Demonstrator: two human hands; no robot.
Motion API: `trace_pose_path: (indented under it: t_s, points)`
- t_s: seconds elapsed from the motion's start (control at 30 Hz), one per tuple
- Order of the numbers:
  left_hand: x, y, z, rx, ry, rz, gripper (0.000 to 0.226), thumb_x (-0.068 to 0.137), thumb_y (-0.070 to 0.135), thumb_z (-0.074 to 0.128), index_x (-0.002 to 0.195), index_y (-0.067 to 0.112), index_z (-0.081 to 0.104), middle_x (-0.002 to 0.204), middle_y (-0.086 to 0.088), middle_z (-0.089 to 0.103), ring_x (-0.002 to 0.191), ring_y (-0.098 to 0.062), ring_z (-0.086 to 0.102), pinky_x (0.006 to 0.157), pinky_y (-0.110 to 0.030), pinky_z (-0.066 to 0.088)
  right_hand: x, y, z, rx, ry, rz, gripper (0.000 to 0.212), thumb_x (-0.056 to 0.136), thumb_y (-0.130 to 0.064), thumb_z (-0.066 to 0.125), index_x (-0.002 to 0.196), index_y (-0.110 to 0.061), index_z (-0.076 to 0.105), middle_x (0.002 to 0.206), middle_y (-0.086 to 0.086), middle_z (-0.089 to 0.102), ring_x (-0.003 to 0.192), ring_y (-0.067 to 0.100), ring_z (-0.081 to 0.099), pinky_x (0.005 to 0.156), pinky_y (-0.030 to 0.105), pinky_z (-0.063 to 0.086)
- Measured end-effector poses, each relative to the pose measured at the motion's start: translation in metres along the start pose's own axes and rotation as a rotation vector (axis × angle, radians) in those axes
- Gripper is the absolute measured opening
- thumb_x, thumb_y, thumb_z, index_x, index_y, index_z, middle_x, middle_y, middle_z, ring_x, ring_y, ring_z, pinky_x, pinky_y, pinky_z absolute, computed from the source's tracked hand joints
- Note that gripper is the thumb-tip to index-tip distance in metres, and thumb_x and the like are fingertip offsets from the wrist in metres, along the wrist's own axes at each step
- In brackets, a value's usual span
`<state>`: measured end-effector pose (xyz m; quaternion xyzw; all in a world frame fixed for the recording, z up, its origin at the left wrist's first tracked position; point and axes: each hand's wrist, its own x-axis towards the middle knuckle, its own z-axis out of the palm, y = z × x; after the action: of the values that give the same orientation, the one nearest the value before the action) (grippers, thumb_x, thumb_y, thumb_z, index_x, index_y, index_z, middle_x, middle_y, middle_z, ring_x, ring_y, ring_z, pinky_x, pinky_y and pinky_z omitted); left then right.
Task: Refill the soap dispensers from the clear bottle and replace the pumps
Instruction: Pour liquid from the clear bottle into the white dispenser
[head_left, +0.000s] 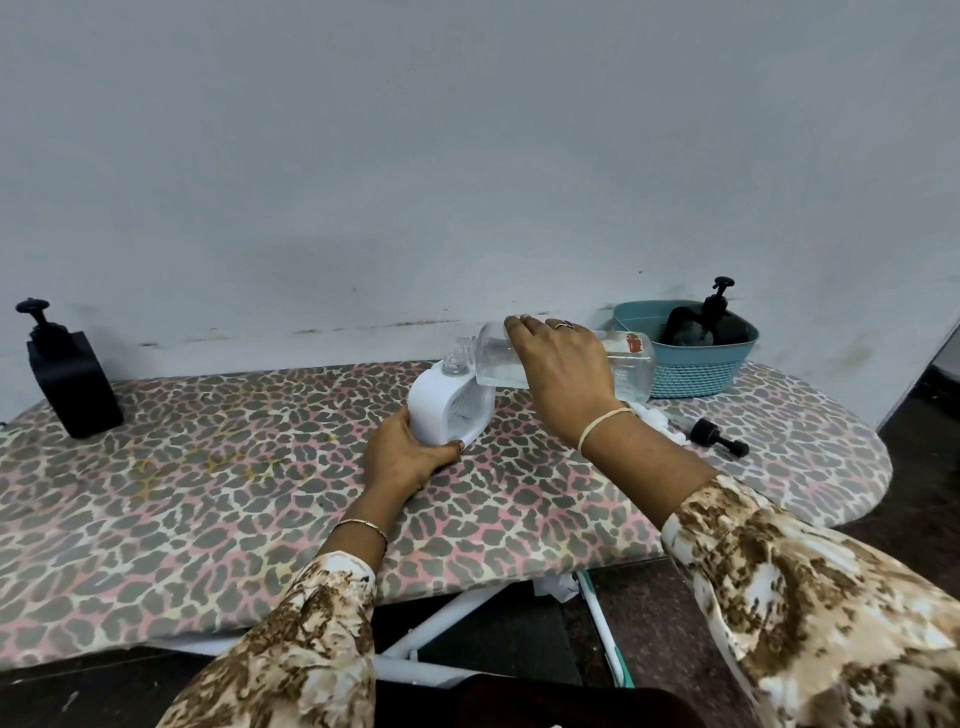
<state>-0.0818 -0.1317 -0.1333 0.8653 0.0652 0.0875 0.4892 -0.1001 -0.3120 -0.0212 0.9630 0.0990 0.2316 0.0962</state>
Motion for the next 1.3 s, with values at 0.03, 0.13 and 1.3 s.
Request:
trace_pose_path:
  t_s: [0.03, 0.13, 1.3]
  points:
    - [0.0, 0.0, 0.0, -0.003, -0.003, -0.003, 0.073, 0.055, 0.03, 0.091, 0.12, 0.016, 0.061, 0.112, -0.004, 0.07, 0.099, -0.022, 0.066, 0.088, -0.042, 0.055, 0.0, 0.0, 0.0, -0.001, 0.002, 0.0, 0.065, 0.081, 0.001, 0.06, 0.14, -0.011, 0.036, 0.131, 0.007, 0.056, 0.107, 0.027, 0.06, 0.086, 0.034, 0.047]
    - [0.001, -0.001, 0.0, -0.002, -0.009, -0.016, 0.072, 0.054, 0.032, 0.091, 0.118, 0.016, 0.062, 0.112, -0.003, 0.071, 0.099, -0.022, 0.066, 0.088, -0.044, 0.055, 0.001, 0.0, 0.0, 0.003, 0.006, -0.001, 0.064, 0.079, 0.002, 0.059, 0.138, -0.011, 0.037, 0.128, 0.006, 0.058, 0.106, 0.027, 0.06, 0.084, 0.033, 0.046]
    - [0.011, -0.005, -0.001, -0.087, -0.061, -0.062, 0.073, 0.052, 0.021, 0.093, 0.118, 0.015, 0.061, 0.111, -0.003, 0.07, 0.098, -0.021, 0.066, 0.089, -0.044, 0.054, 0.001, -0.001, 0.001, -0.014, 0.0, -0.012, 0.06, 0.076, 0.001, 0.063, 0.132, -0.011, 0.042, 0.12, 0.006, 0.06, 0.102, 0.027, 0.061, 0.083, 0.034, 0.047]
